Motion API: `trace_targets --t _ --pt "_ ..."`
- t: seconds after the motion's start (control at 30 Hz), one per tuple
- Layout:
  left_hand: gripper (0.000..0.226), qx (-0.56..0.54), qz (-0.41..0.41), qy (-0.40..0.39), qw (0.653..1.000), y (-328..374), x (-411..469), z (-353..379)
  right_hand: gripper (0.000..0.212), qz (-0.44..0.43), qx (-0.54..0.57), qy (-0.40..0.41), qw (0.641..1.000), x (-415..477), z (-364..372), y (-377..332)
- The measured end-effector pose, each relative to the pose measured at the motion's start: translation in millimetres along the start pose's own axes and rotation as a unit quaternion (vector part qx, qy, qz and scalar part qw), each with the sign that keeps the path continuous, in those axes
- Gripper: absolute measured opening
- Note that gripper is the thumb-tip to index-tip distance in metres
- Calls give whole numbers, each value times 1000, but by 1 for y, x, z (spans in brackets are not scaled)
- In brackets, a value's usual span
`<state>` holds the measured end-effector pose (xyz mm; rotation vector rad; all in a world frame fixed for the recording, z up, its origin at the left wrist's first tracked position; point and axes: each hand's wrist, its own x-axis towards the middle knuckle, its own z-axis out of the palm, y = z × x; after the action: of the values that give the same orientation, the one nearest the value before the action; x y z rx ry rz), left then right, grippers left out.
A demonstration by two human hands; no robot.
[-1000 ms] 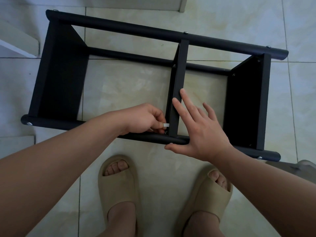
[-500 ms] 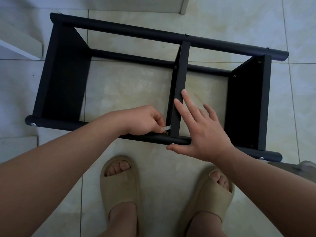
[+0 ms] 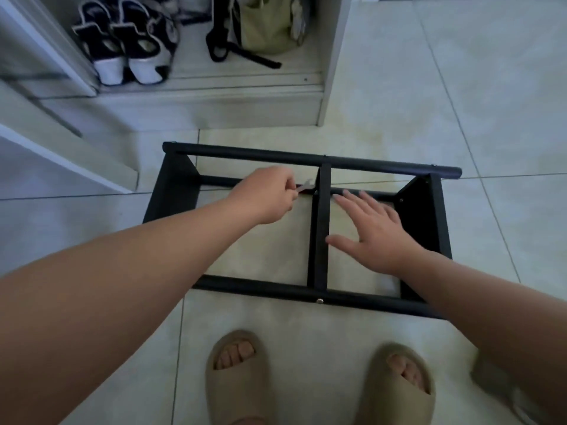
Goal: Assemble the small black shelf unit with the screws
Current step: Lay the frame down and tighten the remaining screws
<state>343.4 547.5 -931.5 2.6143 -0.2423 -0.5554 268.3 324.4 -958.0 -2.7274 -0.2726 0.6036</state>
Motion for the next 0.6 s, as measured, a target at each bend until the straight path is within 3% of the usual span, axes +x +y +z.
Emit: trace_targets --t 0.13,0.3,0.37,0.5,0.6 --pt "12 18 -16 50 998 9 55 -6 75 57 -19 72 996 55 -40 29" --pt "6 33 -41 53 997 2 112 1 63 135 -44 13 990 116 -45 56" --pt "6 46 -50 24 997 -3 126 10 52 135 -56 12 989 124 -35 63" --pt "4 56 -45 2 997 -5 127 16 26 94 -118 102 983 115 -32 65" --pt "2 49 -47 -3 998 0 110 -2 23 64 -149 126 979 91 -43 56"
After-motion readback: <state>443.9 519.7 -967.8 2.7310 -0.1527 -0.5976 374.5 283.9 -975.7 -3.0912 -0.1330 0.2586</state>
